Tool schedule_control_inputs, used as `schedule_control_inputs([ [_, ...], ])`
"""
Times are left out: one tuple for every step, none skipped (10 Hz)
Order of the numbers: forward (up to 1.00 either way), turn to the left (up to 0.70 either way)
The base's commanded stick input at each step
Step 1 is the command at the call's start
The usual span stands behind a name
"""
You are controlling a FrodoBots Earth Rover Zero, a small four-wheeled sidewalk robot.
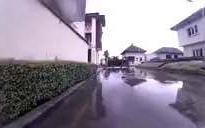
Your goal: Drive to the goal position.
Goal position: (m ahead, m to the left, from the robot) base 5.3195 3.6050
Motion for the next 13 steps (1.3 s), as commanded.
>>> schedule_control_inputs([
  [0.70,-0.31],
  [0.70,-0.20],
  [0.70,0.00],
  [0.70,0.00],
  [0.70,0.00],
  [0.70,0.00],
  [0.70,0.00],
  [0.70,0.00],
  [0.70,0.00],
  [0.70,0.00],
  [0.70,0.00],
  [0.70,0.00],
  [0.70,0.00],
])
